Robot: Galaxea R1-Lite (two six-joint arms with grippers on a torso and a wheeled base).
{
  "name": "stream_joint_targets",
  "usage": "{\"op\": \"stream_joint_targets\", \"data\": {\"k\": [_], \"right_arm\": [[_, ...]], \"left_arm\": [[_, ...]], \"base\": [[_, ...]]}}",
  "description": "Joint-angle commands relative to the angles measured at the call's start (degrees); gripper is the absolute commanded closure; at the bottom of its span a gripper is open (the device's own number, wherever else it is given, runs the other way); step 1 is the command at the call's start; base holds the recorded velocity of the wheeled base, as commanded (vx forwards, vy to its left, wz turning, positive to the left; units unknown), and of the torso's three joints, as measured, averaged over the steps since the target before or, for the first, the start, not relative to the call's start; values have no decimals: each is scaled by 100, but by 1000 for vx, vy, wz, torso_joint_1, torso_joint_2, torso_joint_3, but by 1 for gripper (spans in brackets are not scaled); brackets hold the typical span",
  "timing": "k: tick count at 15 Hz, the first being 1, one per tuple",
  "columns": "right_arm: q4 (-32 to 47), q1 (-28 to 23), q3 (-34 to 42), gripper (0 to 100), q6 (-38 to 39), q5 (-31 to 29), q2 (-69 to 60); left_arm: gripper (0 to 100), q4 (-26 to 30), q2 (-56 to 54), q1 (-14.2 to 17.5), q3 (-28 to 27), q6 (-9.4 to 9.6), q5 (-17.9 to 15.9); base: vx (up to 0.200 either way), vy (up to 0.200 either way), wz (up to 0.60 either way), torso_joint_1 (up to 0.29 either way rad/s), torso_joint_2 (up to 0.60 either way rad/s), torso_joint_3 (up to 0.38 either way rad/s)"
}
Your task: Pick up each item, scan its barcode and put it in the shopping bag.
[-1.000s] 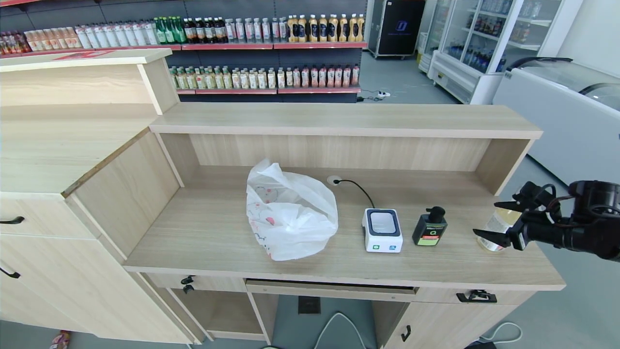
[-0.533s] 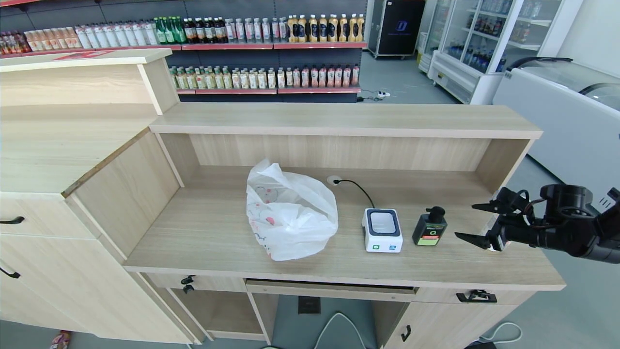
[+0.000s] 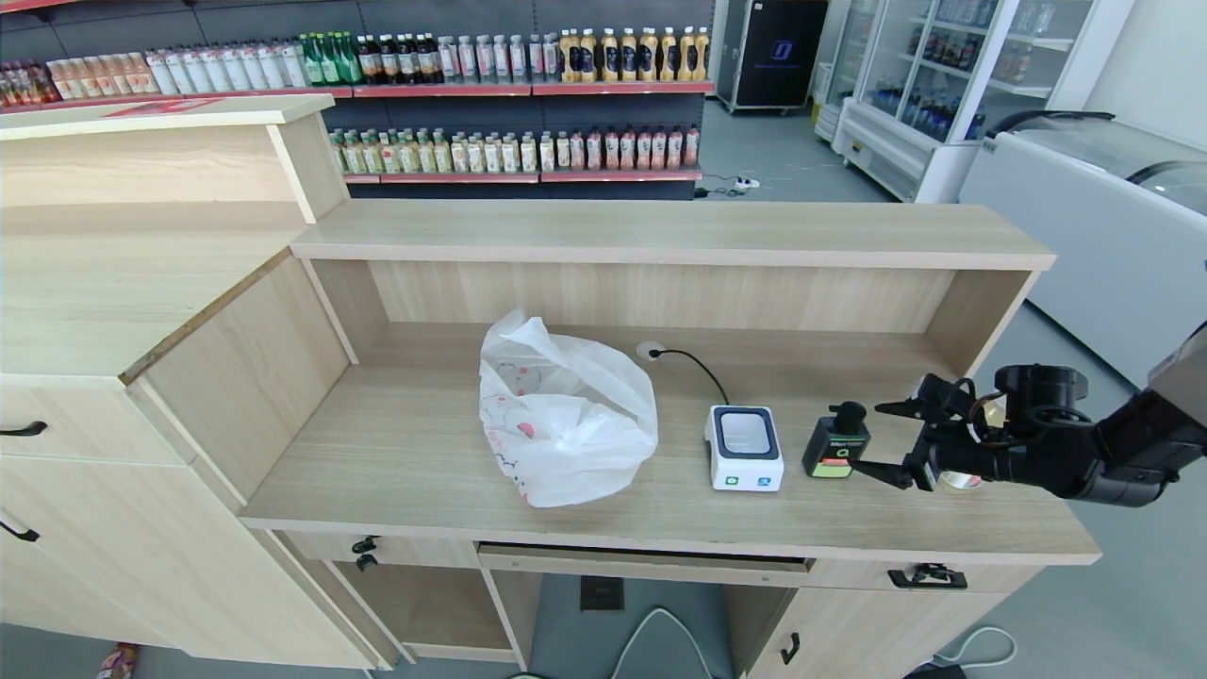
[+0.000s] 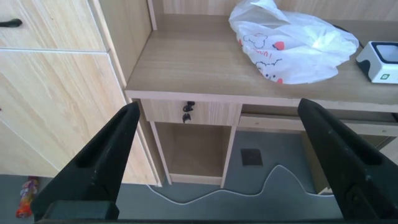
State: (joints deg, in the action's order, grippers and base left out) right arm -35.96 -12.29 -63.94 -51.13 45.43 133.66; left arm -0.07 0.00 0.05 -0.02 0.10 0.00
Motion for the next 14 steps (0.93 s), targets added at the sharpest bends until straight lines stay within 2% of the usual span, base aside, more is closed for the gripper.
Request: {"op": "stream_joint_targets", "data": {"k": [1,14], "right_arm": [[1,42,-110,0,-3,1,117],[10,324,-532,0,-3,1,635]], "left_arm": [[0,-1,0,4,2,-1,0],[0,-1,0,4,2,-1,0]], "base": [[0,0,0,0,0,0],[0,0,0,0,0,0]]}}
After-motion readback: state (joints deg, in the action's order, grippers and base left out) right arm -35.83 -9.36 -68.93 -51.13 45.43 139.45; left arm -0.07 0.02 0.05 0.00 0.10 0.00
